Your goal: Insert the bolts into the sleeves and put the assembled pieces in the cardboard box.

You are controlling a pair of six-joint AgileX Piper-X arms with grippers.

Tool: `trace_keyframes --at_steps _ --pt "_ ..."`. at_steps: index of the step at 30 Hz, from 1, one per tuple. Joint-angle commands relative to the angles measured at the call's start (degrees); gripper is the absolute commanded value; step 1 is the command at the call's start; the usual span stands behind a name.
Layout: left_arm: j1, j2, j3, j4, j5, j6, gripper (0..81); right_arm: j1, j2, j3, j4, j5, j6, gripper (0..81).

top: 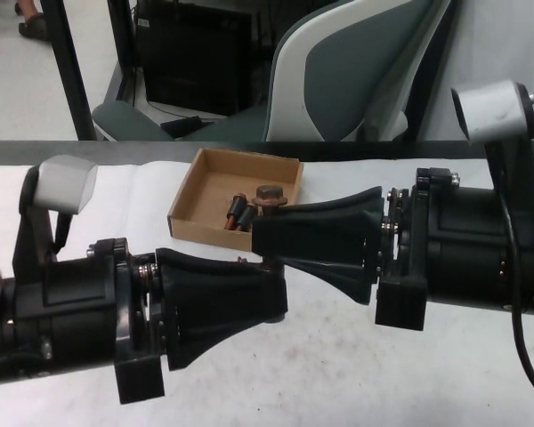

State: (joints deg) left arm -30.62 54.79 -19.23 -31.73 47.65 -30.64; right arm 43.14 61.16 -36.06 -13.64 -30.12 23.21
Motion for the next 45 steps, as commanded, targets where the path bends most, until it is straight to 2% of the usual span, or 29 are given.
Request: trace_keyframes --at_steps 1,2,4,10,15,17,19,21,24,30,33,39,45 --pt "0.06 -0.01 -0.67 -2.69 -1.24 0.00 0.8 -0.12 -0.25 -0.60 -0.37 -0.87 -0.30 29.4" --pt "0.06 -0.01 -0.67 -3.39 -1.38 0.00 0.8 -0.12 -0.28 -0.60 -0.37 -0.87 -0.27 35.6" --pt "0.06 -0.01 -0.67 -3.72 -1.89 0.00 0.8 -0.12 -0.41 -0.60 -0.23 -0.58 -0.29 42.8" --pt "0.90 -0.01 -0.67 -3.70 -4.08 0.00 0.8 -2.18 -1.47 -0.60 2.69 -0.59 0.87 43.8" --pt "4.31 -0.01 -0.67 -3.70 -4.77 -1.55 0.8 -5.73 -4.95 -0.60 11.26 -0.59 -0.49 43.7" --pt "6.15 -0.01 -0.67 -3.70 -5.07 -2.05 0.8 -7.02 -6.27 -0.60 14.57 -0.59 -1.39 41.2" --pt "7.75 -0.01 -0.67 -2.81 -6.31 -2.88 0.8 -7.96 -7.32 -0.60 18.13 -0.59 -2.21 34.7" --pt "9.52 -0.01 -0.80 -0.88 -7.87 -2.87 0.8 -8.16 -7.68 -0.60 20.82 -0.59 -3.44 23.5" --pt "11.66 0.21 -2.43 6.93 -10.75 -2.87 0.8 -8.16 -7.67 -0.60 23.56 -0.78 -4.39 0.4" --pt "14.74 4.89 -8.43 16.42 -13.39 -2.87 0.8 -8.16 -6.08 -0.73 28.42 -0.60 -7.33 0.2" --pt "14.78 9.04 -12.71 19.18 -13.70 -2.87 0.8 -8.16 -3.34 -2.13 32.42 0.12 -7.61 0.2" --pt "14.78 19.18 -22.54 28.38 -13.69 -2.87 0.8 -8.16 4.84 -9.31 41.78 2.93 -14.50 0.2" --pt "14.78 29.26 -32.46 35.13 -13.95 -2.87 0.8 -8.16 14.57 -18.88 50.67 5.76 -16.34 0.2"
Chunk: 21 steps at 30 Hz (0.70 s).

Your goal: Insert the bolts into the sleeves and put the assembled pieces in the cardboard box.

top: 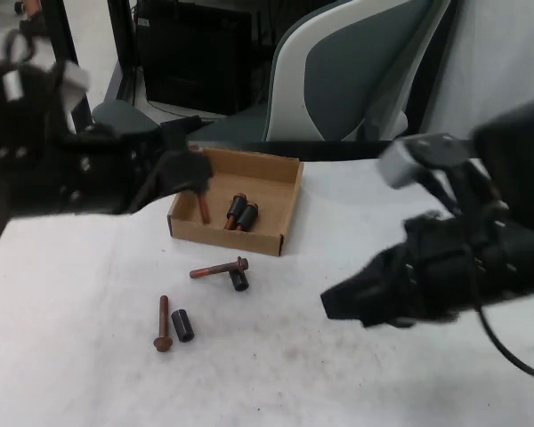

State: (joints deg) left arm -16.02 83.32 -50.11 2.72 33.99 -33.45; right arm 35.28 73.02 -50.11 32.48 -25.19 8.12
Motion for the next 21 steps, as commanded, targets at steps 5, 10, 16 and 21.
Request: trace_keyframes --at_steps 5,10,16,21 --pt "0.18 8.09 -10.42 8.80 -3.64 0.01 0.8 -0.30 11.64 -13.04 11.43 0.85 -1.25 0.2" --pt "0.18 15.34 -19.58 16.87 -7.11 3.00 0.8 -0.30 19.10 -21.28 17.31 0.85 -1.03 0.2" --pt "0.18 23.30 -30.61 25.82 -12.54 9.49 0.8 -0.30 27.17 -29.40 18.33 0.85 1.89 0.2" --pt "0.18 30.56 -40.41 33.11 -14.51 12.90 0.8 0.02 32.96 -34.58 18.33 -2.04 4.69 0.2"
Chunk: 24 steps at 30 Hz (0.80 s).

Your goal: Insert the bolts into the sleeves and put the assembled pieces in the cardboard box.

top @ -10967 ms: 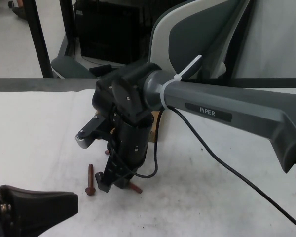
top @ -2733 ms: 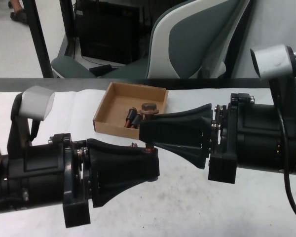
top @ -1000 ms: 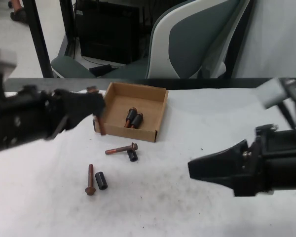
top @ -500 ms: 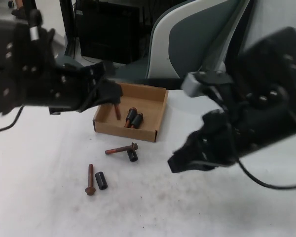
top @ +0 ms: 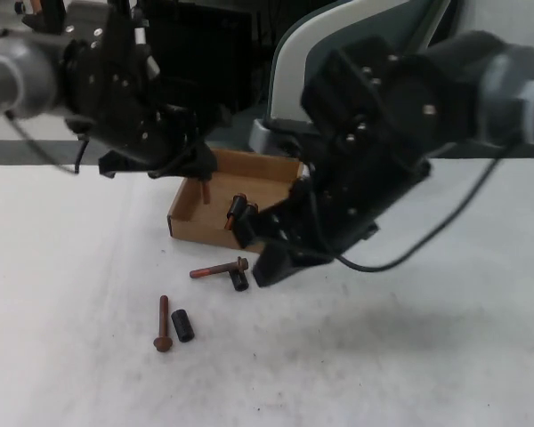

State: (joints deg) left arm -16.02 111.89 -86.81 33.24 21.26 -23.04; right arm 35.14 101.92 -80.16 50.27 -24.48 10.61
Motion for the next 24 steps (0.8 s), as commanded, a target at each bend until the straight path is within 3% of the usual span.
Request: trace_keyframes --at_steps 1,8,19,22,24 --pt "0.18 3.09 -5.14 3.54 -2.14 2.86 0.8 0.26 5.02 -5.14 0.54 -3.44 2.66 0.2" --pt "0.18 10.85 -13.15 7.22 -3.37 3.71 0.8 2.62 9.30 -7.49 0.54 -5.40 3.54 0.2" --pt "0.18 15.62 -14.07 6.64 -3.62 3.83 0.8 5.28 13.92 -9.07 -0.01 -4.99 3.26 0.2" --pt "0.18 16.17 -14.07 5.42 -3.62 3.83 0.8 5.28 14.68 -9.07 0.01 -4.99 3.20 8.0" --pt "0.18 16.56 -14.07 5.36 -3.62 3.83 0.8 5.28 15.08 -9.07 -0.39 -4.99 3.20 19.8"
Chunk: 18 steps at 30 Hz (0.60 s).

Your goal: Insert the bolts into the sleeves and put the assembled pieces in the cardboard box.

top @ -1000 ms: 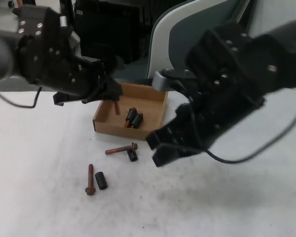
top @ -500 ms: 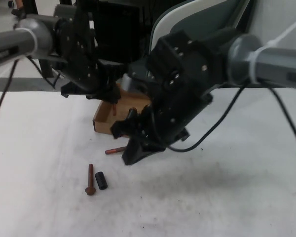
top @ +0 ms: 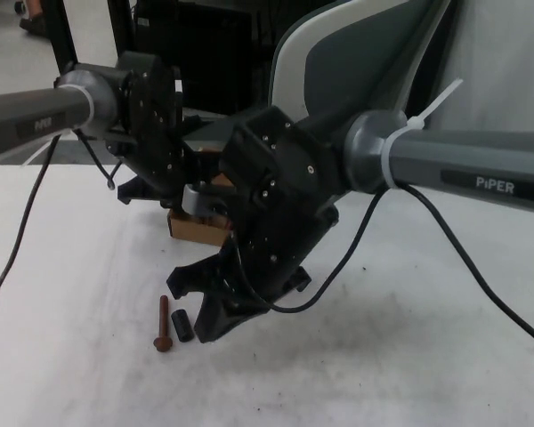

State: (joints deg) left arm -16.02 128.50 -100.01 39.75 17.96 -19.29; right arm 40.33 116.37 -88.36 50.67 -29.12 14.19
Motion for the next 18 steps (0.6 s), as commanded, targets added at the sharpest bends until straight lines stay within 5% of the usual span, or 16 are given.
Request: trace_keyframes --at_steps 1,5,9,15,18 --pt "0.18 0.08 -0.87 -1.15 -0.32 0.08 0.8 0.09 0.79 -0.86 -1.16 -0.34 -0.16 25.8" --pt "0.18 0.11 -0.87 -1.28 -0.19 1.92 0.3 0.09 1.35 -0.86 -3.23 1.42 2.43 49.0" --pt "0.18 0.11 -0.87 -1.44 0.69 2.26 10.4 0.09 1.44 -0.86 -5.46 2.57 2.35 49.1" --pt "0.18 0.11 -0.87 -1.30 0.09 1.35 43.8 0.09 1.44 -1.94 -6.92 6.13 1.71 49.1" --pt "0.34 0.11 -0.87 -1.21 0.15 0.01 46.8 0.36 1.44 -2.19 -8.08 7.40 1.71 49.1"
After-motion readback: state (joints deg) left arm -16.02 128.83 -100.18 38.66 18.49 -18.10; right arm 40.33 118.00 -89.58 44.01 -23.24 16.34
